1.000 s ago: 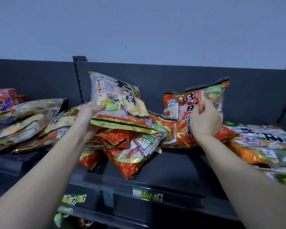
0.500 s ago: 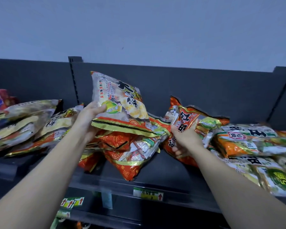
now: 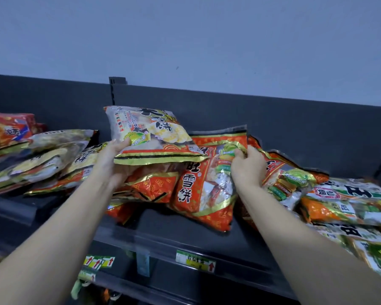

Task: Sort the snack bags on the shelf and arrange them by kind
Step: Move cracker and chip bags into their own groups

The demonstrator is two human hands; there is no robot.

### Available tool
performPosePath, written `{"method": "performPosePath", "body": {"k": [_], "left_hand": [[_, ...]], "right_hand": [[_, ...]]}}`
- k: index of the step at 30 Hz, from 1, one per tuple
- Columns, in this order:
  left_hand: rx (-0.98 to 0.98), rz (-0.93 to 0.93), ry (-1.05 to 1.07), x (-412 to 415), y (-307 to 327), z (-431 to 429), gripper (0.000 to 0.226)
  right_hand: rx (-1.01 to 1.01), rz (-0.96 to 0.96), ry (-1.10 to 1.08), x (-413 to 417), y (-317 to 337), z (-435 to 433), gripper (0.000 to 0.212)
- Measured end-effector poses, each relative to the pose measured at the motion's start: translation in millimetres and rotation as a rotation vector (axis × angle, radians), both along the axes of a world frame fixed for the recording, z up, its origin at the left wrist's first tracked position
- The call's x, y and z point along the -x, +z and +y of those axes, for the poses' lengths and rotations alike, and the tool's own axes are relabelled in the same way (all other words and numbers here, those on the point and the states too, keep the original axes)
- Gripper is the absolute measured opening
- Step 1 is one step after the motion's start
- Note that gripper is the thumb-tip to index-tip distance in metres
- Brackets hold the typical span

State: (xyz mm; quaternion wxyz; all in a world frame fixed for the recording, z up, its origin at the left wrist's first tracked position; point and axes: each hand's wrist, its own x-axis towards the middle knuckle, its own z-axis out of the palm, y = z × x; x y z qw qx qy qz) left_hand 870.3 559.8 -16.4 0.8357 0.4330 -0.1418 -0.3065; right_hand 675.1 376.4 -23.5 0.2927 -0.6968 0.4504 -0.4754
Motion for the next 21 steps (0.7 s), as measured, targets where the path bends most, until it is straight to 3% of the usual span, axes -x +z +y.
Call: {"method": "performPosePath", "body": {"k": [6, 8, 12, 16, 21], "left_hand": [[0.003, -0.025, 0.048, -10, -7, -2, 0.02], [-0.041, -0.041, 0.063, -16, -9, -5, 0.033], [-0.13, -0.057, 0.006, -34, -7, 3, 0.039], [-0.373, -0.118, 0.019, -62, -10, 21, 0.032], [-0.316, -0.179, 0.089, -84, -11, 34, 0.027]], "right_hand": [[0.322, -0.153, -0.149, 19, 31, -10, 0.024], [0.362, -0.194, -0.161, 20, 36, -15, 0.021], [0.253, -0.099, -0.165, 14, 25, -20, 0.021], [0.149, 0.003, -0.136, 1, 13, -15, 0.023], [0.193, -0.091, -0.081, -25, 21, 6, 0.033]]}}
